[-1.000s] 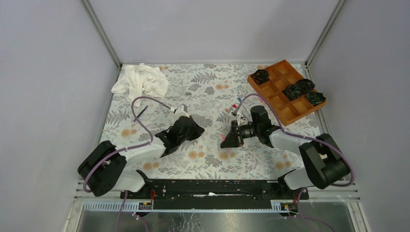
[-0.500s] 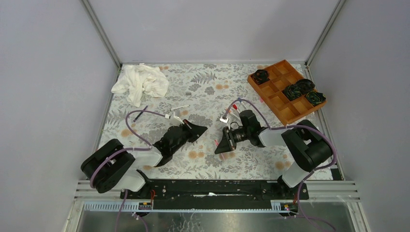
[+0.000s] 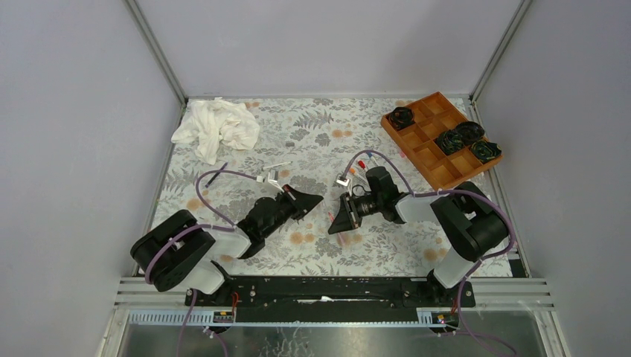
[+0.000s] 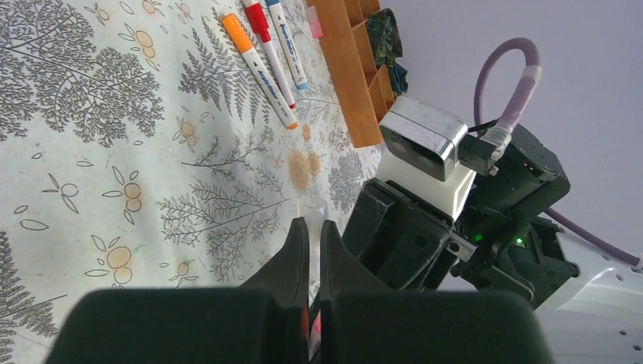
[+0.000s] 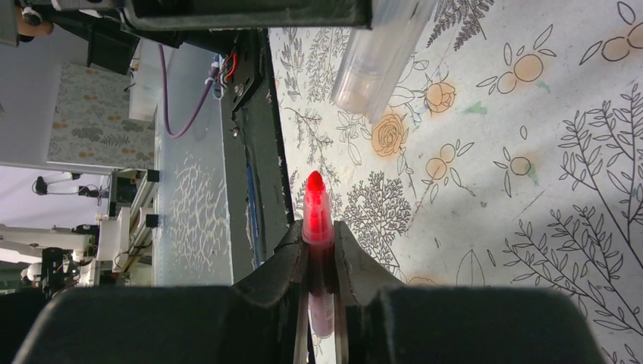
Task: Insert the pens into the pen caps
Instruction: Insert the pen cap onto the pen.
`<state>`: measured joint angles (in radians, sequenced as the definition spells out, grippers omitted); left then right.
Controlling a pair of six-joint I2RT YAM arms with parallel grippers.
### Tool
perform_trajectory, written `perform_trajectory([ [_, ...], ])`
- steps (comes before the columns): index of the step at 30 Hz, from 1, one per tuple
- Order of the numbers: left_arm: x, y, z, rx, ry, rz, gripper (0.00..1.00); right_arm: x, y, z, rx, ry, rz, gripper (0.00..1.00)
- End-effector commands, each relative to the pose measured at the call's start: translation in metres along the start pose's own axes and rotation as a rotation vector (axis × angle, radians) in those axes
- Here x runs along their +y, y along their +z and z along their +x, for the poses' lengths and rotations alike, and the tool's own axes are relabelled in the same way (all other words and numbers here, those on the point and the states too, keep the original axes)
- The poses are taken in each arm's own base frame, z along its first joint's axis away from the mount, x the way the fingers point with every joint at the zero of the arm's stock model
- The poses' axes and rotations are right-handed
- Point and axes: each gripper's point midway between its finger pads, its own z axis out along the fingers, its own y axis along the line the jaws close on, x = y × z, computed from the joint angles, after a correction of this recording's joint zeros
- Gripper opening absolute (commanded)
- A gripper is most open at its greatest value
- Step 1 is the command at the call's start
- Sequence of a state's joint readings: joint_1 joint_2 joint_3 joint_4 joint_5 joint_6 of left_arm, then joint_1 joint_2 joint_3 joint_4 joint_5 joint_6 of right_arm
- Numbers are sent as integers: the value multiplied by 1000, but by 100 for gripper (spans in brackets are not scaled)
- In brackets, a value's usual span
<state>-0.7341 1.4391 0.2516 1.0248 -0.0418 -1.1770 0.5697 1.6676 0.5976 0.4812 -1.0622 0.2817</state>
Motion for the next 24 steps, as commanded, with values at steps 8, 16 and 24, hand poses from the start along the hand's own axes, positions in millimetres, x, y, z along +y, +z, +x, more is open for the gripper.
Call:
perform_trajectory([
  [8,-14,2,11,18,11,64,0,1,4,-13,-13,16,13,0],
  [16,-19,2,13,16,14,76,0,-3,4,-13,-15,41,34,0],
  [24,-21,1,16,19,12,80,0,-5,4,-14,-19,62,48,0],
])
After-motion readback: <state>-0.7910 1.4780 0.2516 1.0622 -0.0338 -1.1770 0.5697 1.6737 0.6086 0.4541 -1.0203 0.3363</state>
